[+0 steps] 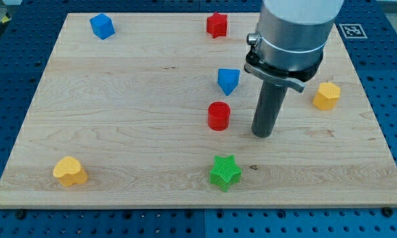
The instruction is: Move the red circle towards the center left side
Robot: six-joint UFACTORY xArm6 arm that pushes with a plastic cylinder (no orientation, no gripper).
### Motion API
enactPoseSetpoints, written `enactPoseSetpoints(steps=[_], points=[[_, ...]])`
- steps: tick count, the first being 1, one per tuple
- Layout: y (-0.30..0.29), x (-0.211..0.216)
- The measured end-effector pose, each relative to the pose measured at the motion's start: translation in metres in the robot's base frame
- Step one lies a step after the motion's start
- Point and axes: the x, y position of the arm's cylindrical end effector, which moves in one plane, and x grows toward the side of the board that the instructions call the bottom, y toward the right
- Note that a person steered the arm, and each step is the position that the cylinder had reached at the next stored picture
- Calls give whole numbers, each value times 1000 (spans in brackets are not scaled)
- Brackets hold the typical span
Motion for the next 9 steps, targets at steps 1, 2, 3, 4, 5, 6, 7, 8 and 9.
enactPoseSetpoints(steps=[1,2,3,4,5,6,7,8,9], points=[[-35,-27],[-64,-38],[-96,-38],[-112,-38],[-75,-26],[-55,6],[-100,6],[-130,-21],[-140,-20]])
